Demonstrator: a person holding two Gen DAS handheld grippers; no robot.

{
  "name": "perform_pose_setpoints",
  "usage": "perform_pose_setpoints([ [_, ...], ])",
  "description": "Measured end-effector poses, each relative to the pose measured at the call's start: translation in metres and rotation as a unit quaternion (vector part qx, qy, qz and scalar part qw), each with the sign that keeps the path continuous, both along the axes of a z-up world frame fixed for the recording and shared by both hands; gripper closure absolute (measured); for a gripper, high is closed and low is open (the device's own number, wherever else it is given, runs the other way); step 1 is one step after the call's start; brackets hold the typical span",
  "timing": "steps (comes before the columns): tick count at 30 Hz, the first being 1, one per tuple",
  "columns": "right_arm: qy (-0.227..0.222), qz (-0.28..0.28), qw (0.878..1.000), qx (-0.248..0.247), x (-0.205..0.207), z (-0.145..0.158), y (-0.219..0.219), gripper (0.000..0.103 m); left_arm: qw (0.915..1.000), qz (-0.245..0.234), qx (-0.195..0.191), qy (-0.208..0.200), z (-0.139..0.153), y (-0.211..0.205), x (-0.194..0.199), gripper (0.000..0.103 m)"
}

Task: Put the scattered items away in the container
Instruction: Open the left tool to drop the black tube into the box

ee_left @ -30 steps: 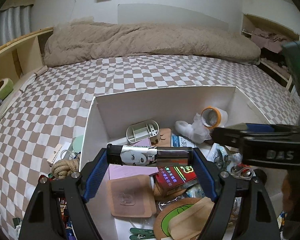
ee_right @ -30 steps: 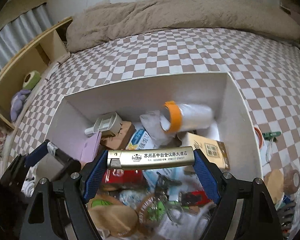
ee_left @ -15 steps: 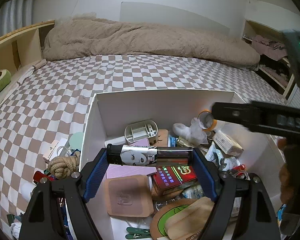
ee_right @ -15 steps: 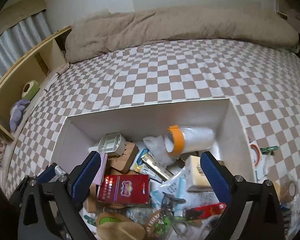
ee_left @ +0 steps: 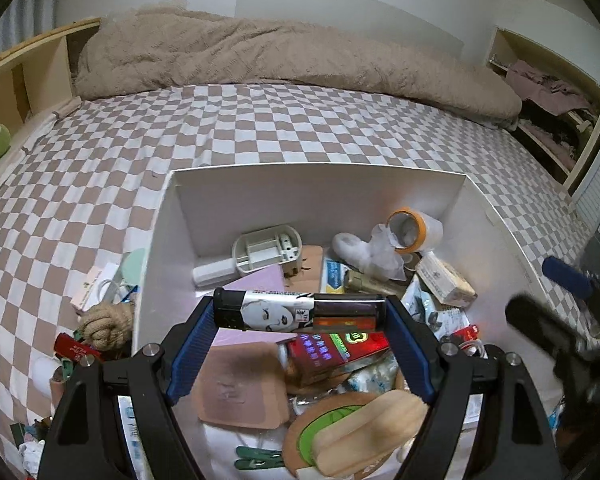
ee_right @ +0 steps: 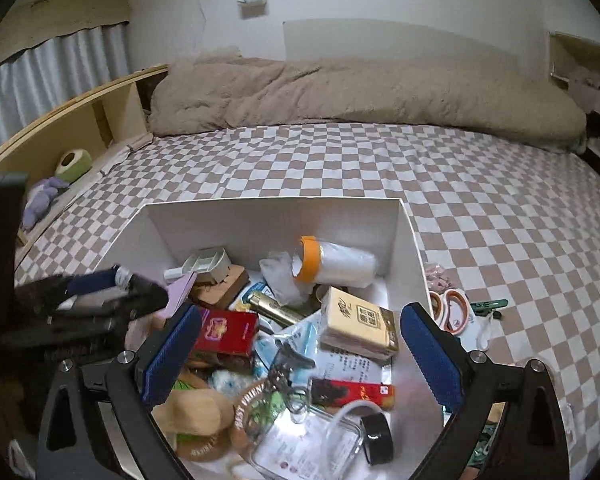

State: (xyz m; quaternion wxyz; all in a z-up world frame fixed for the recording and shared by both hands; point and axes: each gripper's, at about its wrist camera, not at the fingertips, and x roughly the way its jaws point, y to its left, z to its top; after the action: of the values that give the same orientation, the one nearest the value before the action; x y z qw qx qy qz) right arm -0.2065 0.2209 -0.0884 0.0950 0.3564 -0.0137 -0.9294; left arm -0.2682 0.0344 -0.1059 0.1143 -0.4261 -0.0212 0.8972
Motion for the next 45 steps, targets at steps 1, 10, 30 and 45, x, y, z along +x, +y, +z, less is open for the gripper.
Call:
perform_pose_setpoints([
  [1,0.002,0.0,1.0,0.003,0.001,-0.001,0.001,0.004,1.0,-0.004,0.001,-0.007,-0.002,0.004,-0.003,0.021],
  [10,0.021,-0.022,1.0,0.003,0.005,-0.013,0.009,0.004,0.9983,-0.013,-0.018,-0.053,-0.011,0.036,-0.024,0.021],
  [30,0.017,-0.029,0.999,-0.012,0.008,-0.015,0.012,0.003,0.9987,0.019,-0.006,-0.046,0.003,0.034,-0.03,0.002],
  [45,-0.004,-0.031,0.999,-0.019,0.016,-0.017,0.012,0.004,0.9992,0.027,-0.02,-0.019,0.016,0.023,-0.006,0.002],
])
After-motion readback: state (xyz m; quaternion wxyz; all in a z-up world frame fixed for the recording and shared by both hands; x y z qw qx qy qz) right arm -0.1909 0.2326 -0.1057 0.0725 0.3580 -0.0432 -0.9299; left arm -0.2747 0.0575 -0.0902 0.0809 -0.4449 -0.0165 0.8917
